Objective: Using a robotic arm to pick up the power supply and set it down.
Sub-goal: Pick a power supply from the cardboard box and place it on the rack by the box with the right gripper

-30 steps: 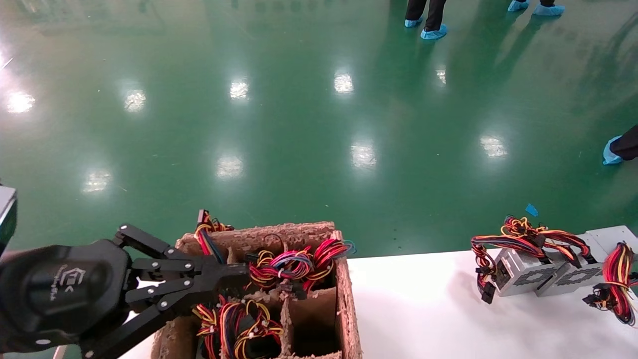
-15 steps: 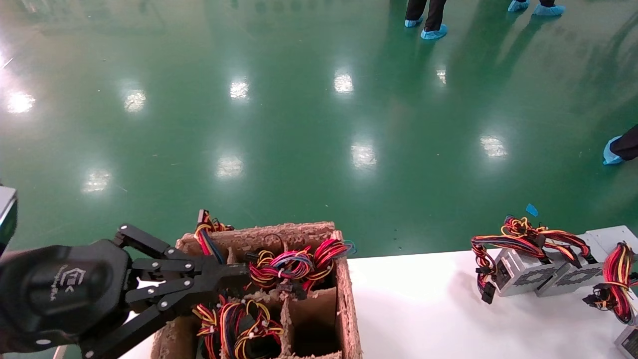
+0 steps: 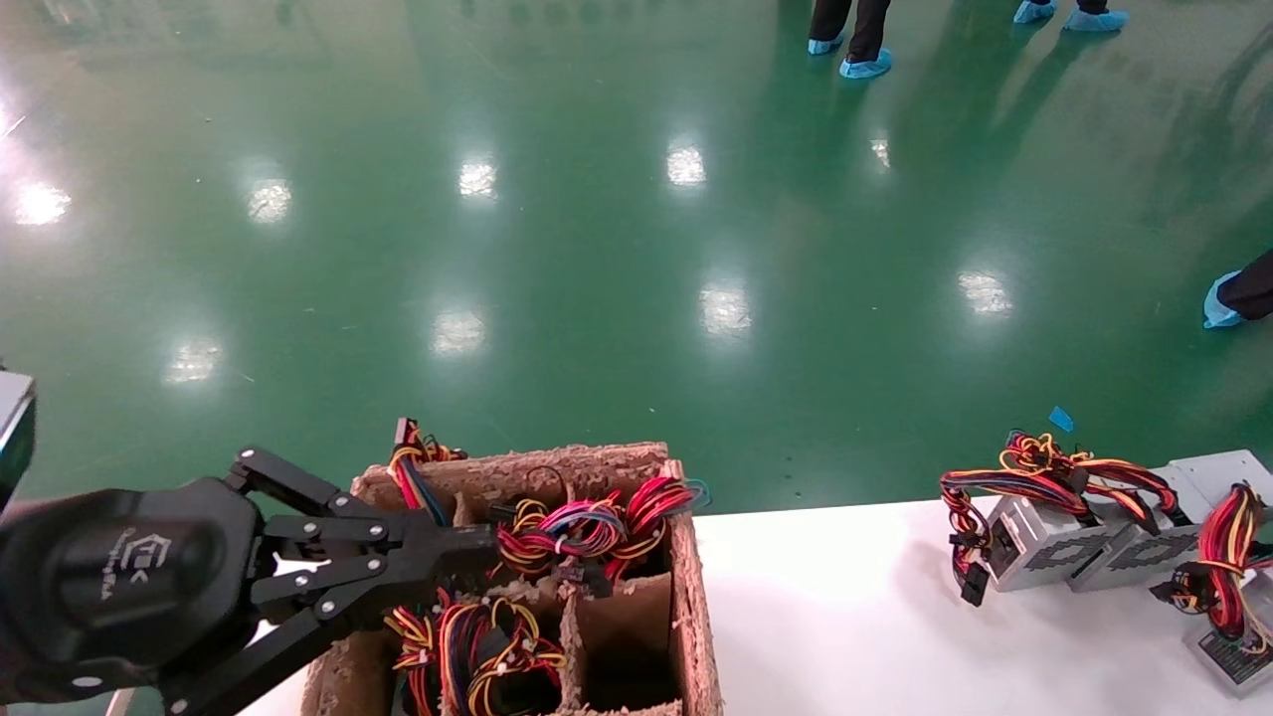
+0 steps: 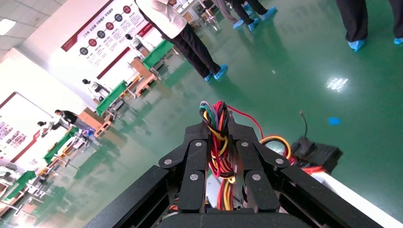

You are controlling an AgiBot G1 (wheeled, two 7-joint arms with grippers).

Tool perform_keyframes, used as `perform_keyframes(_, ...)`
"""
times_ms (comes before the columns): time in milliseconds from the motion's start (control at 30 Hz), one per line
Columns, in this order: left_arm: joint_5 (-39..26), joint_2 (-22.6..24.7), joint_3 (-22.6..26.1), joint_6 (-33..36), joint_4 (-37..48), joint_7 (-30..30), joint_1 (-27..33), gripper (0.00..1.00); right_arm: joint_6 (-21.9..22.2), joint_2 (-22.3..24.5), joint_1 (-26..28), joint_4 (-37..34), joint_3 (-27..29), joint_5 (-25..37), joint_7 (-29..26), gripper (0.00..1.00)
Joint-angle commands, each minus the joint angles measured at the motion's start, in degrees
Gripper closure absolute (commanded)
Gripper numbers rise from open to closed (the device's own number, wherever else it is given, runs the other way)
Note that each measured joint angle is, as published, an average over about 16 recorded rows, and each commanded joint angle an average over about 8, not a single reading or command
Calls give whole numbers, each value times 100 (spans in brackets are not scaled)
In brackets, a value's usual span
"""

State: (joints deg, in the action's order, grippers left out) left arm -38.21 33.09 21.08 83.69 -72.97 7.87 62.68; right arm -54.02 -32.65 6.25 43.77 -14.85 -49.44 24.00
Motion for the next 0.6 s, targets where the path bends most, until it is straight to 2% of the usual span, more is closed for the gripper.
perform_keyframes(33,0,0,0,0,0,0,0,100,-51,-76,145,-208,-117,128,-141,100)
perform_keyframes(200,0,0,0,0,0,0,0,100,-290,-166,239,-614,-250,287,-399,100)
perform_keyframes(233,0,0,1,0,0,0,0,100,-336,-169,249,-679,-265,309,-434,97)
perform_keyframes(467,1,0,1,0,0,0,0,100,-530,-122,297,-970,-315,410,-575,12)
perform_keyframes(500,1,0,1,0,0,-1,0,100,-541,-114,302,-992,-320,420,-587,2)
perform_keyframes(600,1,0,1,0,0,-1,0,100,-568,-95,310,-1039,-332,442,-617,0)
